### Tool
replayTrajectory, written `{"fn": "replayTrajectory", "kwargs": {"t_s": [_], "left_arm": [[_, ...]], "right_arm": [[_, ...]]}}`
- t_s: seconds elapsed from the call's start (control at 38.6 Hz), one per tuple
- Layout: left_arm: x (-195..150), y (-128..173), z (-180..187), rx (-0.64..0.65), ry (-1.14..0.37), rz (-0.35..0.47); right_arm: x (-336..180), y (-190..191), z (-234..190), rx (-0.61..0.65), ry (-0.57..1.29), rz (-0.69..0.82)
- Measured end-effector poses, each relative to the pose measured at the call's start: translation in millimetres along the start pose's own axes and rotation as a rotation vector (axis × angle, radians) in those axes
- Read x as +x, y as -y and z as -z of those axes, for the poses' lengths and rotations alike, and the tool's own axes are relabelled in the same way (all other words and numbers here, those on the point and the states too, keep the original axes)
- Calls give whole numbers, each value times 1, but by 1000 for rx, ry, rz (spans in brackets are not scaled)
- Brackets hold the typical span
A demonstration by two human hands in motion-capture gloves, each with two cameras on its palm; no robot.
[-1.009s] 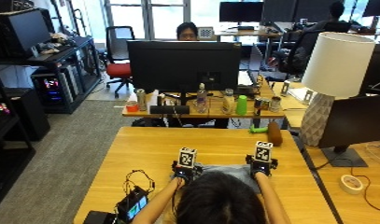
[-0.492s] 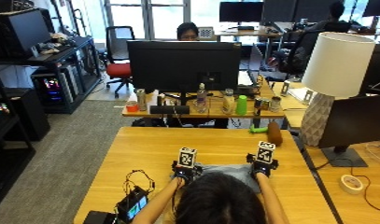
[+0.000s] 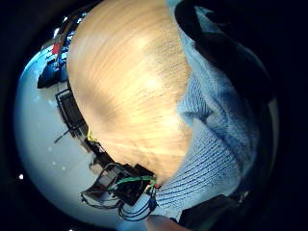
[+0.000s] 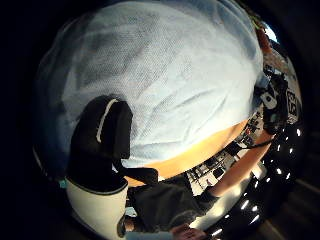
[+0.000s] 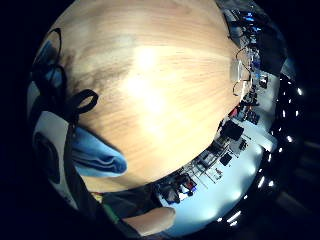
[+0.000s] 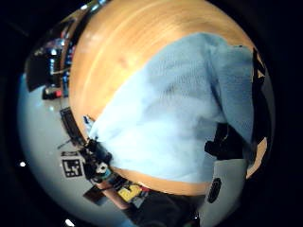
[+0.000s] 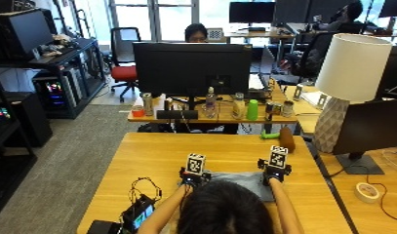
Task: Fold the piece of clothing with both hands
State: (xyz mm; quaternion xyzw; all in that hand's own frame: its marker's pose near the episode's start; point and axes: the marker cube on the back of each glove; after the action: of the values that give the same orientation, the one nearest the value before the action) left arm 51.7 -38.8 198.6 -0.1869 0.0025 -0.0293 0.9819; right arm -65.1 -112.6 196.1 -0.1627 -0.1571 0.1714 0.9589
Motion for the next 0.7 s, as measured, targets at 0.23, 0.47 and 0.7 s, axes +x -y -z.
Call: {"fn": "replayTrajectory", "kwargs": {"t_s": [0.23, 0.47, 0.7], "left_arm": [[-3, -2, 2, -22, -36, 2], [-10, 2, 8, -8, -115, 0], [-17, 3, 19, 15, -316, -180]], "right_arm": [[-6, -14, 26, 41, -33, 3], [-31, -45, 63, 45, -55, 64], [-91, -85, 108, 79, -118, 98]]}}
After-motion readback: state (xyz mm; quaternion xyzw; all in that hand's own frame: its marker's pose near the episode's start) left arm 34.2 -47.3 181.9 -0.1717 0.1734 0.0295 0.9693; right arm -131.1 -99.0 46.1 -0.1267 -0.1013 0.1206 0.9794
